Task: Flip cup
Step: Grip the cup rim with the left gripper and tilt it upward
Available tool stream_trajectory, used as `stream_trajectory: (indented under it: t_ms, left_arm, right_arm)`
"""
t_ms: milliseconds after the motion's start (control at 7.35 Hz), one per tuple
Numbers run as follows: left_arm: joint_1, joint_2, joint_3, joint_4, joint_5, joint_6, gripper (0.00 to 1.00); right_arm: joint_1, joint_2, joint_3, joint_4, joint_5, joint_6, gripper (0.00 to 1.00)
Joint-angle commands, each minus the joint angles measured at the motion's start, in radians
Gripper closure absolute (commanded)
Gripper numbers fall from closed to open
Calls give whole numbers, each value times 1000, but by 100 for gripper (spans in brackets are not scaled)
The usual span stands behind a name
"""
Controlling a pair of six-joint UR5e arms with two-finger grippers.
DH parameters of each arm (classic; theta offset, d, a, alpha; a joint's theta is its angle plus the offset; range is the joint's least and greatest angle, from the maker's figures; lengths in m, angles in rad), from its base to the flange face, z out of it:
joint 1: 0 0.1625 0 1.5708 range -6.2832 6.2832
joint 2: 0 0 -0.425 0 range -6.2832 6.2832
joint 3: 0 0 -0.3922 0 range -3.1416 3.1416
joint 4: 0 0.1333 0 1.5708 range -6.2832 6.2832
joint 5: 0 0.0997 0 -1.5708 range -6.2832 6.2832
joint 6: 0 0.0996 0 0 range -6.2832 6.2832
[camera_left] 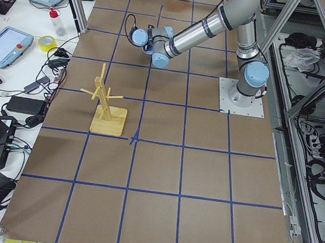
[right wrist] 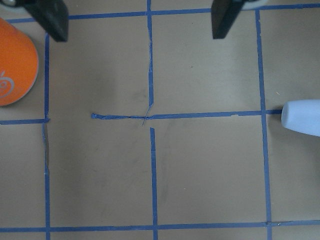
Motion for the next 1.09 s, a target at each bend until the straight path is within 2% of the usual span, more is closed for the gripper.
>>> stream_trajectory:
  t_ms: [0, 272, 544, 680, 817, 953]
  left_arm:
    - [-1, 18, 5, -1, -4, 0, 100]
    - [-4, 24, -1, -7, 4, 0, 100]
    - [-9, 53, 21, -3, 6, -96, 100]
    - [-9, 87, 71, -4, 118, -147, 100]
    - [-18, 118, 129, -22, 289, -167, 100]
    - [-16, 156, 157, -42, 387, -178, 100]
  right_arm:
    - [0, -1, 4, 0, 1, 0, 0]
    - [0, -1, 4, 0, 1, 0, 0]
    - [0, -1, 4, 0, 1, -2, 0]
    - [0, -1, 4, 0, 1, -2, 0]
    - [0, -1, 4, 0, -1, -3, 0]
    - [0, -2, 4, 0, -1, -3, 0]
